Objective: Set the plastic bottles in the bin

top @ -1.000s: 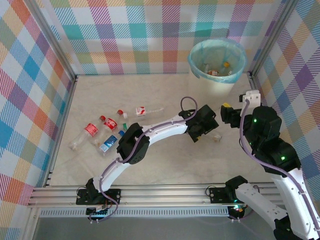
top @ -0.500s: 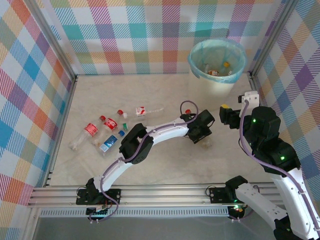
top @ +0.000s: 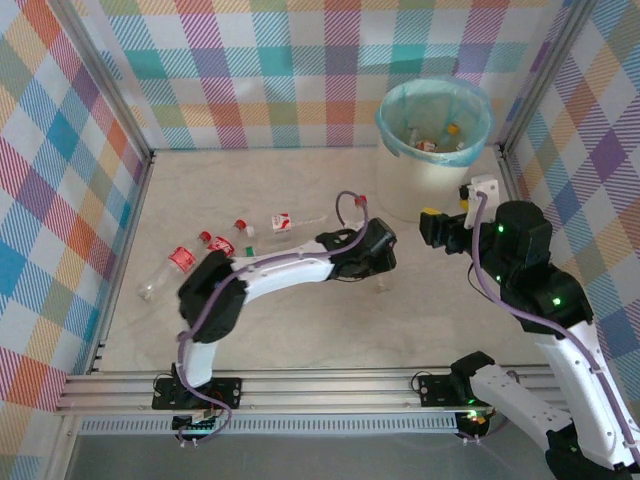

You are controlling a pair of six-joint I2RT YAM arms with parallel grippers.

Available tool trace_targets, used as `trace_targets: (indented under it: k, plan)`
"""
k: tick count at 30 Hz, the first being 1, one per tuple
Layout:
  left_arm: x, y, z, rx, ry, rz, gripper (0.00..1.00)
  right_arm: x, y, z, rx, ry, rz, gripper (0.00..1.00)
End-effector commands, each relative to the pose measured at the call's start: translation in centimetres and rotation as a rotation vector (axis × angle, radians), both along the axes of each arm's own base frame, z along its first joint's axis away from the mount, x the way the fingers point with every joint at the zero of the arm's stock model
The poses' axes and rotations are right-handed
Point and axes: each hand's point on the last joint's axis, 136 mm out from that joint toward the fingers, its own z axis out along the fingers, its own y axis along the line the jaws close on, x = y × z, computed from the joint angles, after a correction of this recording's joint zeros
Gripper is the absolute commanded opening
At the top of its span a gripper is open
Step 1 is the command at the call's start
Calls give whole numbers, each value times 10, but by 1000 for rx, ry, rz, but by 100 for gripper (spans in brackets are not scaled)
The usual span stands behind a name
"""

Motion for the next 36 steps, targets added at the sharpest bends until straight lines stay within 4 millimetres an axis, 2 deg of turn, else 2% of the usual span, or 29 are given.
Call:
trace_targets:
  k: [1,3,6,8,11,17,23,30,36]
  plan:
    - [13,18,104,-37,-383,-126,54,-5,39,44,165,-48,190,76]
    - [2,35,141,-17,-536,-219,54,-6,58,60,229,-49,289,76]
    - [-16,59,178,39,-717,-343,54,-6,82,78,312,-46,410,76]
    - [-31,68,197,61,-809,-438,56,-4,95,86,350,-35,479,76]
    - [-50,78,210,88,-896,-551,55,2,114,90,386,21,563,74]
    - [-69,88,217,107,-955,-649,54,3,141,97,436,72,712,74]
    - [-65,92,214,126,-938,-636,54,3,151,102,437,59,766,73]
    - [-57,99,220,94,-953,-590,52,6,139,110,400,-30,689,78]
    - [-54,102,218,94,-951,-581,53,-2,131,118,383,-130,684,79]
